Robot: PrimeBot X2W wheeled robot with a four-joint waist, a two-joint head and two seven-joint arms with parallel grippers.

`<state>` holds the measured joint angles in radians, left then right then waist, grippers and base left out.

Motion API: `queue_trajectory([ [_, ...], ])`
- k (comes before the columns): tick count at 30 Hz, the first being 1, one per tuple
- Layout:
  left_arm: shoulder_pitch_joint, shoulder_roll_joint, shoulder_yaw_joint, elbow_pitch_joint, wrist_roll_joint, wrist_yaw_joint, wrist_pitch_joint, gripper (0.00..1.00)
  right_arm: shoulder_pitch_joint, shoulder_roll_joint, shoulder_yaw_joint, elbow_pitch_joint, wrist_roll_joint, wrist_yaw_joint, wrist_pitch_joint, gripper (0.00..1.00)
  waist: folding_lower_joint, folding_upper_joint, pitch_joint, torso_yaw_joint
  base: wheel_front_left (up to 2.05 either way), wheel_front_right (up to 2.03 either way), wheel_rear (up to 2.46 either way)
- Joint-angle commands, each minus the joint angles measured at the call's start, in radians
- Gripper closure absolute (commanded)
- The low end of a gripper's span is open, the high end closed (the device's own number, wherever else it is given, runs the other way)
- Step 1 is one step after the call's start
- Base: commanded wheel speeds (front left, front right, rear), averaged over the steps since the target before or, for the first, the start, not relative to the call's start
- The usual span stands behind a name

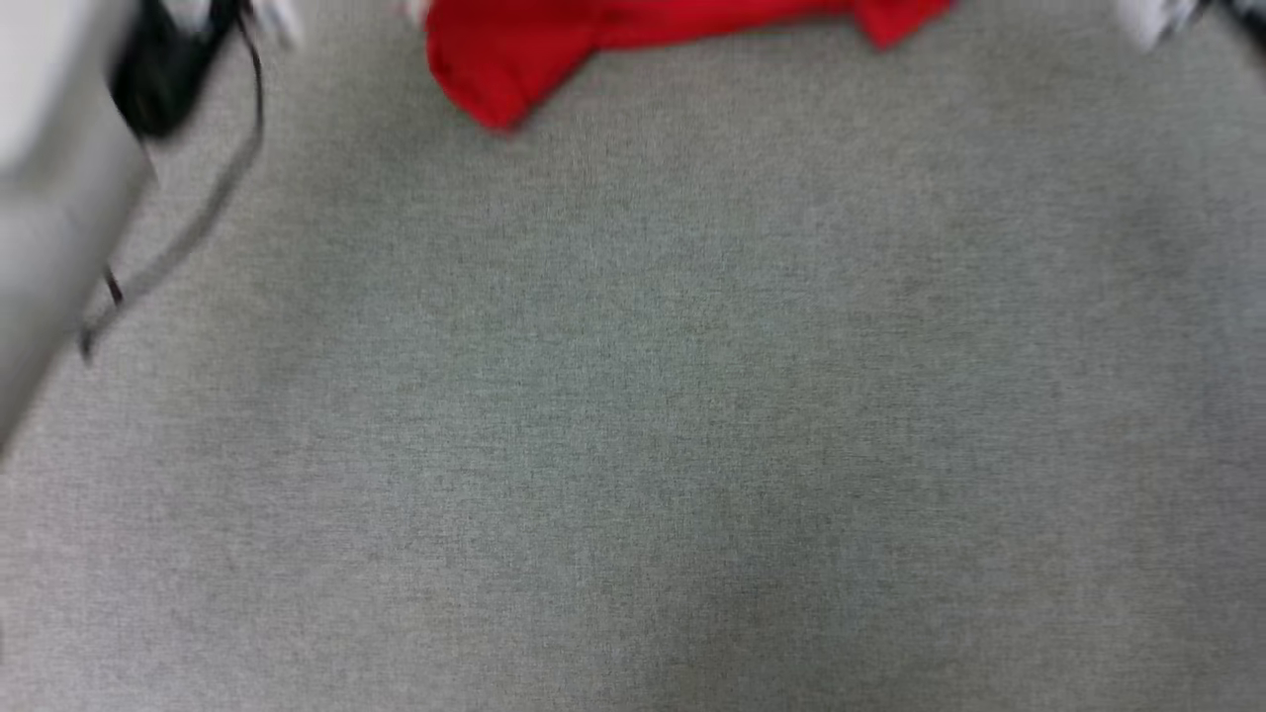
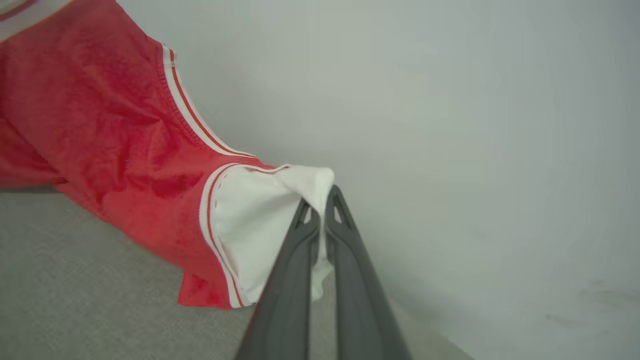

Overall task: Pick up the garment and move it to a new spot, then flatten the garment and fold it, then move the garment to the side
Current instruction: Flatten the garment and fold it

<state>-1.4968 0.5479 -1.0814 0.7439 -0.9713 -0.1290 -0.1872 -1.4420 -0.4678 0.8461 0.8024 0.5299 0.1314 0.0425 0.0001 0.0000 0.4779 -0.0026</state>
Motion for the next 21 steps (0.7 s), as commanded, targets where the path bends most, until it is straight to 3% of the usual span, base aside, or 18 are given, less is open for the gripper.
queue_trajectory([
  [1, 0.071, 0.011, -0.007, -0.013, -0.015, 0.000, -0.018, 1.00, 0.058, -0.003, 0.019, -0.011, 0.025, -0.001, -0.020, 1.00, -0.0001, 0.0000, -0.032, -0.005, 0.00, 0.00, 0.00],
  [4, 0.196, 0.032, -0.013, -0.048, -0.040, 0.005, -0.043, 1.00, 0.156, -0.020, 0.053, -0.034, 0.069, -0.001, -0.045, 1.00, -0.0001, 0.0000, -0.071, -0.006, 0.00, 0.00, 0.00],
  [9, 0.420, 0.086, -0.016, -0.141, -0.079, 0.048, -0.066, 1.00, 0.322, -0.054, 0.108, -0.075, 0.134, -0.001, -0.096, 1.00, -0.0001, 0.0000, -0.146, -0.009, 0.00, 0.00, 0.00],
  [21, 0.915, 0.274, -0.008, -0.445, -0.177, 0.227, -0.079, 1.00, 0.713, -0.225, 0.128, -0.245, 0.216, -0.001, -0.117, 1.00, -0.0001, 0.0000, -0.334, -0.025, 0.00, 0.00, 0.00],
])
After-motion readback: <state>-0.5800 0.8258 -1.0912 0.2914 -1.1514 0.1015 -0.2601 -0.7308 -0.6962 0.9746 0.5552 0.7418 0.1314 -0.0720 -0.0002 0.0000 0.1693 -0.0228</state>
